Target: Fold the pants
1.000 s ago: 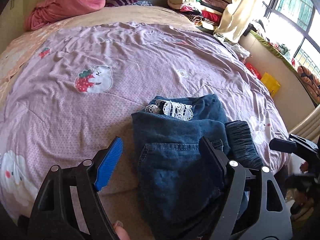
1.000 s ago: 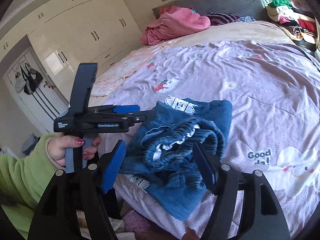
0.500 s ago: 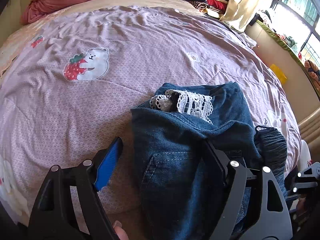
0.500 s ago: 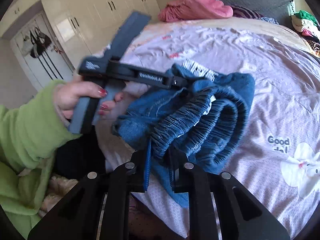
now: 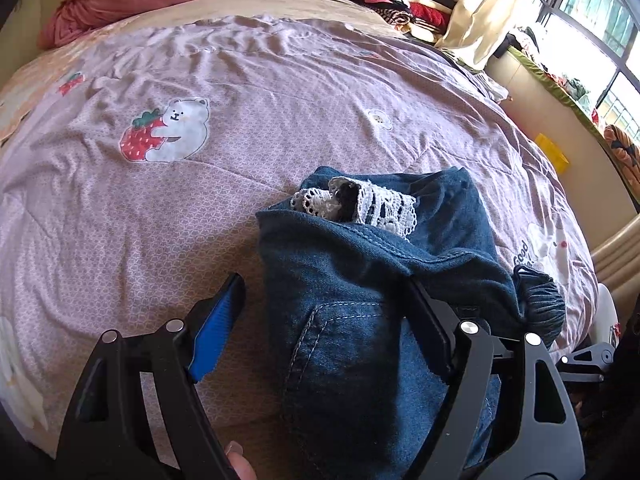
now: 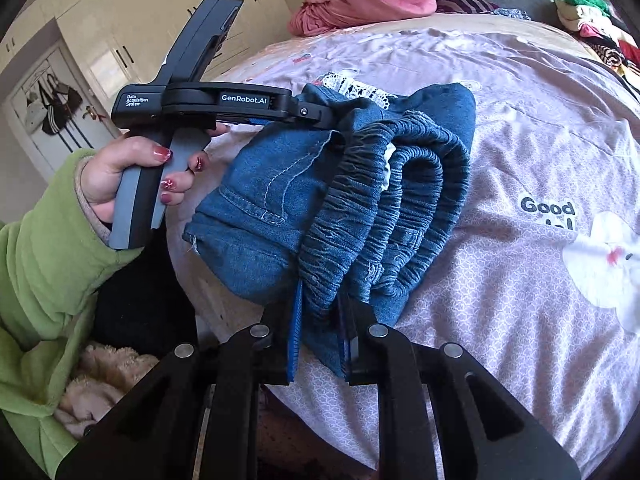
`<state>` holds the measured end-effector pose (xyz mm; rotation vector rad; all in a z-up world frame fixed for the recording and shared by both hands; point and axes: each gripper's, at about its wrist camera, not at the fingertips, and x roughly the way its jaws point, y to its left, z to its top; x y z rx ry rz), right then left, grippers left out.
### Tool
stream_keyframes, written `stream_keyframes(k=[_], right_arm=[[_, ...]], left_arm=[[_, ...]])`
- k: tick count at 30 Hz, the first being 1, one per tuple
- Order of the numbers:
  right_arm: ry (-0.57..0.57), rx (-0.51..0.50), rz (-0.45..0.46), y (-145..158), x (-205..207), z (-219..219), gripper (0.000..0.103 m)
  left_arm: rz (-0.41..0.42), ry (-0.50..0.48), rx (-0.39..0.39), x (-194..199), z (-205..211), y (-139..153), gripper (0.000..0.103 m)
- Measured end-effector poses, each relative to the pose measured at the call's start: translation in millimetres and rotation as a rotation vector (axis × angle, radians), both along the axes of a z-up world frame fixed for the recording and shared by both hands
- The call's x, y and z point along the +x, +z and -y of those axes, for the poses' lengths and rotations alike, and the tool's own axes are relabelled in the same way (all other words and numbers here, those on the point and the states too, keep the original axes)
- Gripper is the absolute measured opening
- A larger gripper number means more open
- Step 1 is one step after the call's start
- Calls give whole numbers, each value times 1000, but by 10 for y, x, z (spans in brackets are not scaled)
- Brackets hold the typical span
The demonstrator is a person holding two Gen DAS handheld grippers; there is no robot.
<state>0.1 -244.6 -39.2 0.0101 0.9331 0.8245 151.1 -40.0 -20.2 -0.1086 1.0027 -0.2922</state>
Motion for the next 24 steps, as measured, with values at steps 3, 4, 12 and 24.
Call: stream_keyframes(k=[3,4,12,24], right_arm=[[-16,25,-8,52,-41,20,17],[-21,35,-11,69,-52,33,18],[-36,60,11,206,-83,-9,31],[-85,89,42,368,-113,77,42]], left_arm=[[12,6,1,-24,3,45,72],[18,6,1,-36,2,69,72],[65,-2,-2,-144,14,266,72],[143,-16,10,-368,45,524,72]])
